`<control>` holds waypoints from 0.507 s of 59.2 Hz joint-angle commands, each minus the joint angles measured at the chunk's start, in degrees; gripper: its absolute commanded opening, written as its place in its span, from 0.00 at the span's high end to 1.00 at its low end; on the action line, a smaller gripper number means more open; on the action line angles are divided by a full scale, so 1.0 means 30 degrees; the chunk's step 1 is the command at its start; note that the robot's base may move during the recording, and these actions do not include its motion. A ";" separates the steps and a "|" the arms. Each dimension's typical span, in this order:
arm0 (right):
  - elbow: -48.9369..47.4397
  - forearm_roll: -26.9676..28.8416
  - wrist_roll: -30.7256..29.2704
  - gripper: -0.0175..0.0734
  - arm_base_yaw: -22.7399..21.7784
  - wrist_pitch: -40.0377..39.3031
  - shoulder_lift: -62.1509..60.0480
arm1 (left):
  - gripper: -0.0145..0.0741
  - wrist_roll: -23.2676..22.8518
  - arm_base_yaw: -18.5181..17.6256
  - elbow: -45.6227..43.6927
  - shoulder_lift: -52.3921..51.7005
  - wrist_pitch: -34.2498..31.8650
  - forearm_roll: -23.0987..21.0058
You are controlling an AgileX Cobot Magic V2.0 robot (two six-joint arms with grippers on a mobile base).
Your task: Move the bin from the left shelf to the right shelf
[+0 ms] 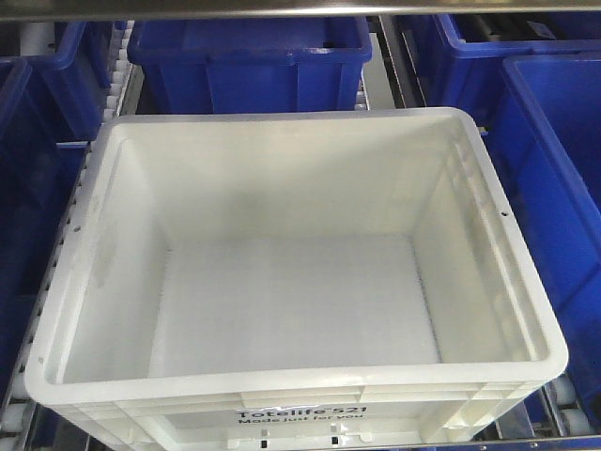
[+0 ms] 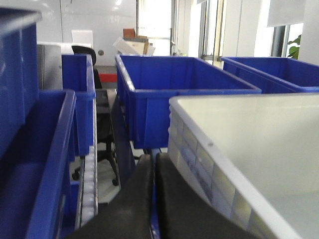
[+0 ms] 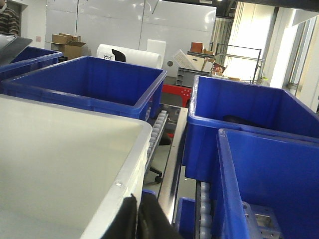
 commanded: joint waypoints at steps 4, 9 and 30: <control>-0.0522 0.0025 -0.0228 0.81 0.0002 -0.1234 0.0118 | 0.84 -0.0612 -0.0147 0.1414 -0.0006 -0.2707 -0.0283; -0.0522 0.0025 -0.0228 0.81 0.0002 -0.1234 0.0118 | 0.84 -0.0612 -0.0147 0.2541 -0.0045 -0.3488 -0.0283; -0.0522 0.0025 -0.0228 0.81 0.0002 -0.1234 0.0118 | 0.84 -0.0382 -0.0053 0.3005 -0.0284 -0.3592 -0.0196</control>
